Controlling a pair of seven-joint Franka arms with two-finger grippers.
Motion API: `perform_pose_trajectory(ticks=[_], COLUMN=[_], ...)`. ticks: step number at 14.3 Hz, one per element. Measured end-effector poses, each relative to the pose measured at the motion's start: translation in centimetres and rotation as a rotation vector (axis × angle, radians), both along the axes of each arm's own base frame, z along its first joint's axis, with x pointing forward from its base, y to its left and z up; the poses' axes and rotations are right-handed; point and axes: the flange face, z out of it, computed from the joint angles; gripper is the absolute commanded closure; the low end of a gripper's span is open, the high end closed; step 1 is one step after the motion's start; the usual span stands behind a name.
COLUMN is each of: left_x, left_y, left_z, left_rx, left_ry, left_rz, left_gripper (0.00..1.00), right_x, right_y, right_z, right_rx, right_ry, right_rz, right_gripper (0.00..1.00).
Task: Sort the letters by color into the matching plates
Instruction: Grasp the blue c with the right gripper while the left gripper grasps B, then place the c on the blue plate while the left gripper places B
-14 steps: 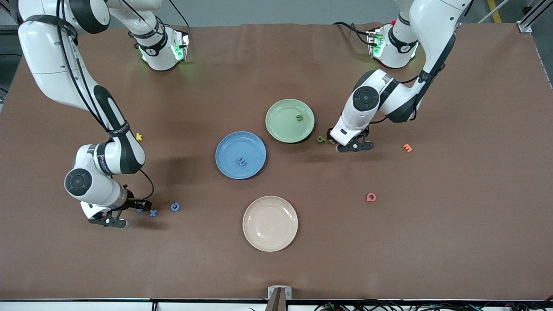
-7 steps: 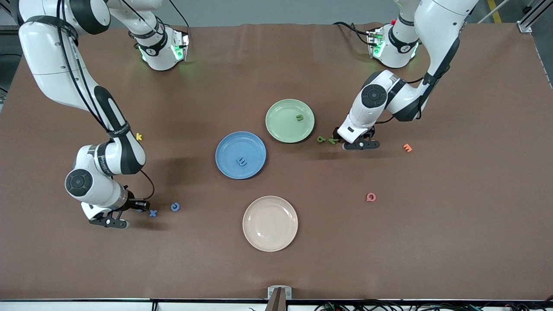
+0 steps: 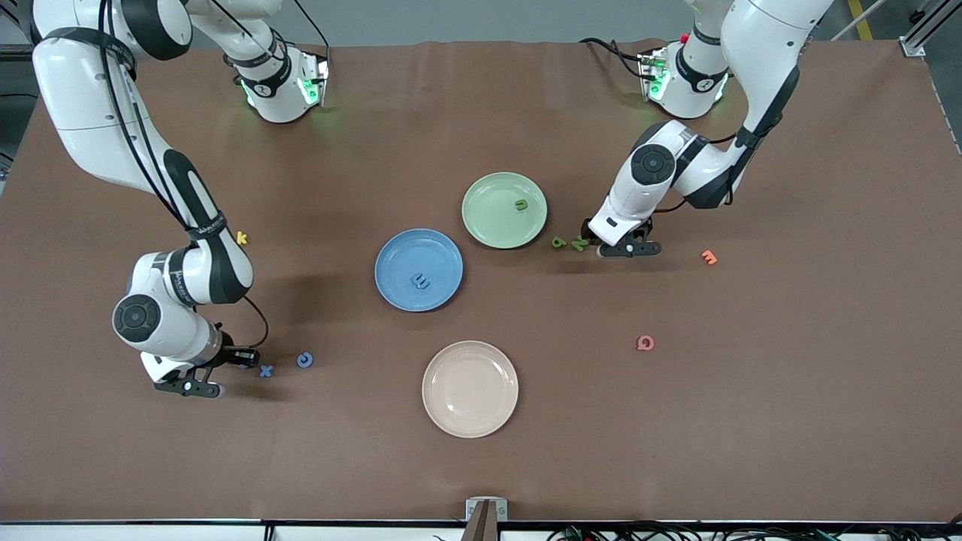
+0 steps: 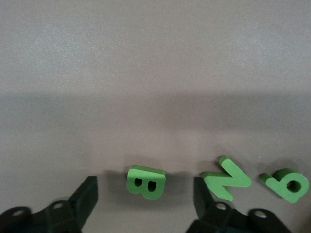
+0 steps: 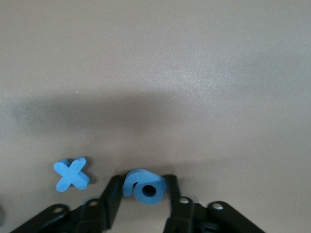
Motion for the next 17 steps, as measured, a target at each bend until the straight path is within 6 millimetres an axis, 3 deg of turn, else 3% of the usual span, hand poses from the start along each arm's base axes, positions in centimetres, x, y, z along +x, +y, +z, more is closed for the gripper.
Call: perform_pose_trajectory(ticks=[1,3,11,13,15,17], left_x=[0.0,0.1,0.2,0.2,0.2,0.3], left_y=[0.2,0.8,0.8,0.8,0.8,0.7], left_z=[-0.1,-0.2,-0.4,-0.4,-0.4,-0.3], left_rx=[0.000,0.001,-0.018,-0.019,-0.019,-0.021], left_ry=[-0.002,-0.007,-0.019,-0.019,-0.019,-0.022], left_rz=[-0.002,-0.003,-0.002,-0.002,-0.002,-0.001], left_gripper=[0.30,0.39,0.77,0.79,0.79,0.79], right_x=[0.1,0.1,0.8,1.0,0.9,0.0], right_y=[0.0,-0.1,-0.3,0.5,3.6,9.9], right_z=[0.0,0.0,1.0,2.0,4.2,7.4], right_rx=[-0.001,-0.001,-0.008,-0.001,0.049,0.109], right_ry=[-0.001,-0.001,0.029,0.068,0.097,0.099], right_rz=[0.002,0.007,0.001,-0.033,-0.114,-0.216], right_gripper=[0.93,0.98,1.00,1.00,1.00,1.00])
